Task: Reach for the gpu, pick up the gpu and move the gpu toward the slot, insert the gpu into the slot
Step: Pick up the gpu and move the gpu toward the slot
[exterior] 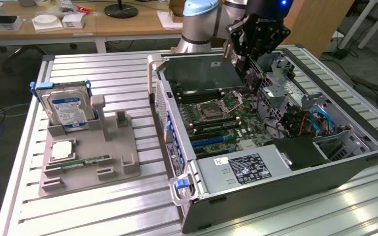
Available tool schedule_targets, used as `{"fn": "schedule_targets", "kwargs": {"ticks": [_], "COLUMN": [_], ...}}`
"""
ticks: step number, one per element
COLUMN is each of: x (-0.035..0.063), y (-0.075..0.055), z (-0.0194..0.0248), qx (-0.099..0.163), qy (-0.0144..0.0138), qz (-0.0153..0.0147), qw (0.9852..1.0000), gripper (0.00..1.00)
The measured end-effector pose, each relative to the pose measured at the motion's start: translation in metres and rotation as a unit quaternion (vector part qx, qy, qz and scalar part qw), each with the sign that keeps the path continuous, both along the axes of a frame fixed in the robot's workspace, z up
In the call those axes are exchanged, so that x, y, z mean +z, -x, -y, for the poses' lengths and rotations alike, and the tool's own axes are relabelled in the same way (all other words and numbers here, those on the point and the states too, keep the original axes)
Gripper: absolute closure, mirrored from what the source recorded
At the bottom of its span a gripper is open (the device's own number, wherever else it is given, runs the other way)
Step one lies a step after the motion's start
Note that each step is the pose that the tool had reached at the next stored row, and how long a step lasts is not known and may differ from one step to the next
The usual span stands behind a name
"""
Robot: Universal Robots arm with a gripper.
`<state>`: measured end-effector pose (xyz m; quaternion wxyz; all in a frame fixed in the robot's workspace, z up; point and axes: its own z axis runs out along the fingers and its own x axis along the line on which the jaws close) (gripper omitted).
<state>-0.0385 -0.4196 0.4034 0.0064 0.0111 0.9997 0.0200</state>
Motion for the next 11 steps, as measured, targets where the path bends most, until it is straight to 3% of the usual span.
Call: {"fn": "schedule_targets", "kwargs": {"ticks": [11], "x": [-0.0008], "y": [-0.021], "z": [0.0000], "qx": [0.000], "qy": [0.0001], "qz": [0.0000], "qw": [1.0000], "gripper": [0.74]}}
